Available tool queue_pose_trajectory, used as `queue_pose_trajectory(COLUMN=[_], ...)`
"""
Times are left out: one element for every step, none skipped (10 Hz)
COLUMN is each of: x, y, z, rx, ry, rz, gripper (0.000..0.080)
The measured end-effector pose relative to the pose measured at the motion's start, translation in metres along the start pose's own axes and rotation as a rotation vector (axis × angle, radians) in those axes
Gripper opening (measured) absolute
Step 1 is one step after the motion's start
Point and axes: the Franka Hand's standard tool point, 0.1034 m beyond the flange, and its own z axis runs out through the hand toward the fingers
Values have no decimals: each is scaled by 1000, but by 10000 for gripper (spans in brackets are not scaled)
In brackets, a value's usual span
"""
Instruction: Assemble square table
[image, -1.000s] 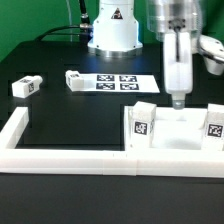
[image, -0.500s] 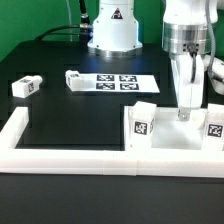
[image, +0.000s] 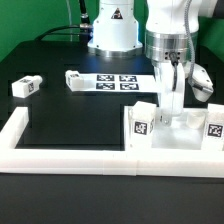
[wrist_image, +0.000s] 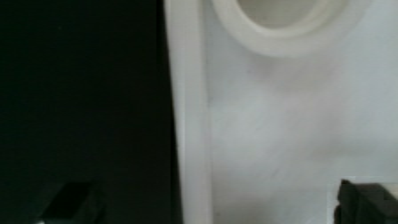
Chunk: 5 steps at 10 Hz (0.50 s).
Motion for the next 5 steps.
queue_pose_trajectory(x=[0, 0, 0, 0, 0], y=[0, 0, 0, 0, 5], z=[0, 0, 0, 1, 2], rx=[0, -1, -1, -1, -16], ry=[0, 0, 1, 1, -1], rz=[0, 0, 0, 0, 0], gripper=[603, 423, 423, 241, 105])
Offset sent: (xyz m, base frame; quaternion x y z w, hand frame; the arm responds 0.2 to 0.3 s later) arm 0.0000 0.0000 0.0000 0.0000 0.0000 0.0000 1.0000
